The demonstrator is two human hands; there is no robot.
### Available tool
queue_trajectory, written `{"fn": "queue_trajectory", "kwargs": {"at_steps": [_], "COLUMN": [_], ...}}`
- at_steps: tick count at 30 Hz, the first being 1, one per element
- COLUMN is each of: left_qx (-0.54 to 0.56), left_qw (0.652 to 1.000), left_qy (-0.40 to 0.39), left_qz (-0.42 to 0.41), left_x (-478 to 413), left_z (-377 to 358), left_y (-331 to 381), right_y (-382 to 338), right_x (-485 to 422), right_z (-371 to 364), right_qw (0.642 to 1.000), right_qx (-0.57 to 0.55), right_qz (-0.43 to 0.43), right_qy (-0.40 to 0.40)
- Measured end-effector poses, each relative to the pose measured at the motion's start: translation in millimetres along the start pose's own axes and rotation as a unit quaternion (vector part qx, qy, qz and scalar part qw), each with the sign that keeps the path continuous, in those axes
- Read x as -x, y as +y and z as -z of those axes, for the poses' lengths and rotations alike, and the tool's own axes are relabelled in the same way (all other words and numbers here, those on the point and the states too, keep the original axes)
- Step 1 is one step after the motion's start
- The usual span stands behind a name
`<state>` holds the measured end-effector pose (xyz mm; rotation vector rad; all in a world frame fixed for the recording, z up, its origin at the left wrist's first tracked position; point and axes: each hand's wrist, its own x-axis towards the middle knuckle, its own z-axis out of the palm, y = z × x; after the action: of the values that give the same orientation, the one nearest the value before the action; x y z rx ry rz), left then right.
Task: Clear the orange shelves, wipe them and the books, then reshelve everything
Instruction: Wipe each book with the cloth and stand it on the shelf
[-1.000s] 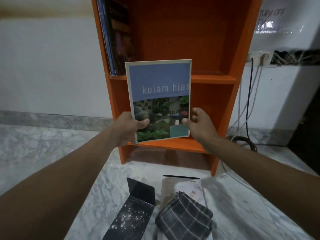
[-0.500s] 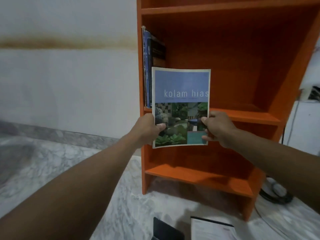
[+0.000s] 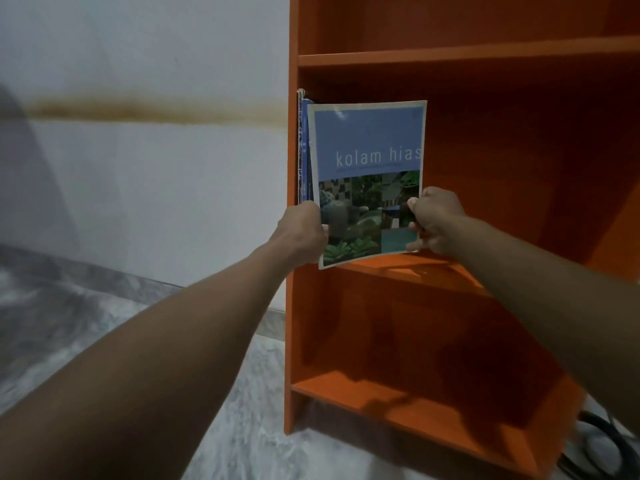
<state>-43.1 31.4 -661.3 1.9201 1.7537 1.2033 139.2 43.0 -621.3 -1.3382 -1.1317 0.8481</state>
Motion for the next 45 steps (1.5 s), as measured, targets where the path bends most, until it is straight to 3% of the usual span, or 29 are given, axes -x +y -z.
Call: {"fn": "queue_trajectory", "kwargs": {"at_steps": [10,21,31,45], "left_qx": [-0.014,-0.089,-0.112,-0.088], "left_qw": [0.99,0.97,0.959,0.968], "left_qy": [0.133,0.202,0.232,0.198], "left_qz": [0.047,0.103,0.116,0.123], "left_x": [-10.9,-21.3,-29.9,-32.2], "left_z": [-34.1,-51.6,-53.7,-47.1], "left_y": [1.2,1.2,-6.6,-6.6], "right_y": [29.1,36.6,48.2,68.6], "right_x": [-76.0,-119.0,-131.8,-136.6], "right_z": [-18.0,-46.7,-69.6,-85.8], "right_qw": [0.994,0.978,0.971,0.964], "right_qx": [-0.068,-0.101,-0.101,-0.144], "right_qz": [-0.042,-0.086,-0.059,-0.054], "right_qy": [-0.08,-0.162,-0.206,-0.217]}}
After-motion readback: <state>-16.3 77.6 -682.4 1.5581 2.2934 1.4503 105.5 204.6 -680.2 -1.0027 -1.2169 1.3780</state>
